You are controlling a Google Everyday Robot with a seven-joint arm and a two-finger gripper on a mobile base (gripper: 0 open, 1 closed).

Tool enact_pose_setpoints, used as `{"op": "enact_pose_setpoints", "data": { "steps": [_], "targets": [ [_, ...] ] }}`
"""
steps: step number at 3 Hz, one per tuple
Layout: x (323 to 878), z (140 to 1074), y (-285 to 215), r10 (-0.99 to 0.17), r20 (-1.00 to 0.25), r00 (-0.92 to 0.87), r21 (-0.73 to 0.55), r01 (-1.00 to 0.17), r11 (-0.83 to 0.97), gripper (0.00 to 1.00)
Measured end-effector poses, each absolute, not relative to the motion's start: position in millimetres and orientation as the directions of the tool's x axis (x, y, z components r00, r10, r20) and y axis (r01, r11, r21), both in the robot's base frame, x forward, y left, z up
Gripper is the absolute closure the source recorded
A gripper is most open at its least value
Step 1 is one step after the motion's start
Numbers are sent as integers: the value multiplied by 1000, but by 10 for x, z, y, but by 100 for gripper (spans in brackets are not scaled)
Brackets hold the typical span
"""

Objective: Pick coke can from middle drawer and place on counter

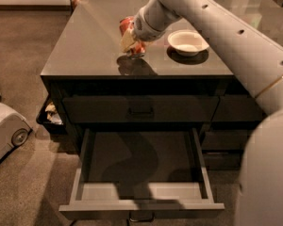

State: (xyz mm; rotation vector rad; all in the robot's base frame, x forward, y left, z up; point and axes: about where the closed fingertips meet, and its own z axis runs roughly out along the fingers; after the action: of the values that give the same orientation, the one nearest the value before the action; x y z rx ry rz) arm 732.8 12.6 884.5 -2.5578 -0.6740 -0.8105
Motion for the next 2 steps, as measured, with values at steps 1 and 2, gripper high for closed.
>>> {"op": "enact_pose_setpoints", "data": {
  "steps": [1,2],
  "targets": [
    [7383,8800,108,360,565,742,-195,544,-816,81],
    [7402,8742,68,367,528,766,-198,531,-824,58]
  ]
}}
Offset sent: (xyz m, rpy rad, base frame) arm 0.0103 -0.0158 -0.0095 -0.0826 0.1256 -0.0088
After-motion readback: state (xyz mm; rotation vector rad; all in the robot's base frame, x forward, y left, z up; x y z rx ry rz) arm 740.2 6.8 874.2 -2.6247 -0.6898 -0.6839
